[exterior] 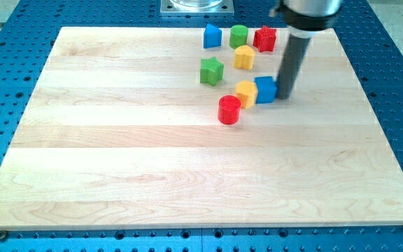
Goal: Push the cube right beside the green star
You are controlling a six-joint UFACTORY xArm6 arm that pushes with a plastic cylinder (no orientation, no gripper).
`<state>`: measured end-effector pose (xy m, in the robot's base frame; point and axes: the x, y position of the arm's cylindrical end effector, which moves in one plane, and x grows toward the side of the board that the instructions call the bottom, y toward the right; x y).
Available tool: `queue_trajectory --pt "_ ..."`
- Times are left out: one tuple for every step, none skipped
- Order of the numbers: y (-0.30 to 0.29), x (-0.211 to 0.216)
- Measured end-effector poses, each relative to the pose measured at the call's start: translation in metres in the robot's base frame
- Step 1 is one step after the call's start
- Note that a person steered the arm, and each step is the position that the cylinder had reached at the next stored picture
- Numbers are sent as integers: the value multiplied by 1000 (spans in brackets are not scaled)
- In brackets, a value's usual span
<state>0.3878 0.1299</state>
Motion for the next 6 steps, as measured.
queue_trajectory --pt "-8 -1" --pt "12 -2" --pt "14 44" --pt "-39 48" --pt "-35 10" --pt "-31 -13"
